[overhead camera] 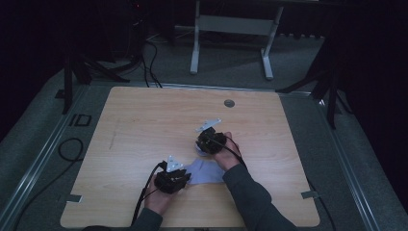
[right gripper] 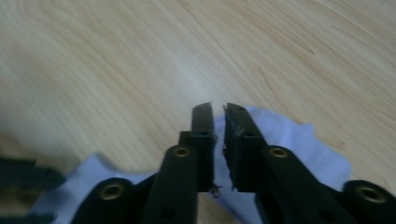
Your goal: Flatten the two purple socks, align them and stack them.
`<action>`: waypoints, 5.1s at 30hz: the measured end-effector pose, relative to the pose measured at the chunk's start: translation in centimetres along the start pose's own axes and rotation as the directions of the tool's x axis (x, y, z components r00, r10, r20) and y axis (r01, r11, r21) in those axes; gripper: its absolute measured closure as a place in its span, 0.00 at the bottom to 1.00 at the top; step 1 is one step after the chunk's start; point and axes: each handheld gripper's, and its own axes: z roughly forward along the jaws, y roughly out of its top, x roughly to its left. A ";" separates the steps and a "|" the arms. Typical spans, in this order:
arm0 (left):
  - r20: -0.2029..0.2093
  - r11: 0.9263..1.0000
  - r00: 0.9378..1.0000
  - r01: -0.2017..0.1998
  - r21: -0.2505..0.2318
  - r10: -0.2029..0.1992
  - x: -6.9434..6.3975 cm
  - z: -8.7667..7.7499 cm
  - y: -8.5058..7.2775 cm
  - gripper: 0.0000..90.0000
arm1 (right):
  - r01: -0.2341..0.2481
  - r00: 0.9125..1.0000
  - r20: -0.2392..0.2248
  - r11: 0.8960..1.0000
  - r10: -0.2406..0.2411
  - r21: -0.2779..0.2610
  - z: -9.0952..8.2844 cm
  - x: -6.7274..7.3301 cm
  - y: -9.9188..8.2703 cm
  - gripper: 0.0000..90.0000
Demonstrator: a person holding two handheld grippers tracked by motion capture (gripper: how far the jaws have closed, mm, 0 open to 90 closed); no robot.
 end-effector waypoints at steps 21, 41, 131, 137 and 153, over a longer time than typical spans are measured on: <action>0.002 1.000 1.000 -0.002 0.002 0.002 0.0 0.2 0.0 0.79 | -0.037 0.999 0.003 0.992 0.037 0.118 4.0 -0.4 0.2 0.69; 0.004 1.000 1.000 -0.004 0.001 0.004 0.0 0.2 0.0 0.78 | -0.107 0.994 0.026 0.983 0.104 0.147 4.6 -1.4 -0.4 0.99; 0.001 1.000 1.000 -0.006 -0.003 0.006 -0.2 0.4 0.0 0.78 | -0.026 0.999 0.050 0.993 0.020 0.113 -0.3 -6.8 -5.2 0.70; 0.004 1.000 1.000 -0.009 0.000 0.009 -0.2 0.4 0.0 0.77 | 0.056 0.997 0.038 0.987 -0.063 0.154 0.8 -5.8 -4.5 0.68; 0.005 1.000 1.000 -0.011 0.000 0.011 -0.2 0.4 0.0 0.77 | 0.043 0.999 -0.032 0.984 -0.038 0.174 2.7 -5.4 -3.2 0.46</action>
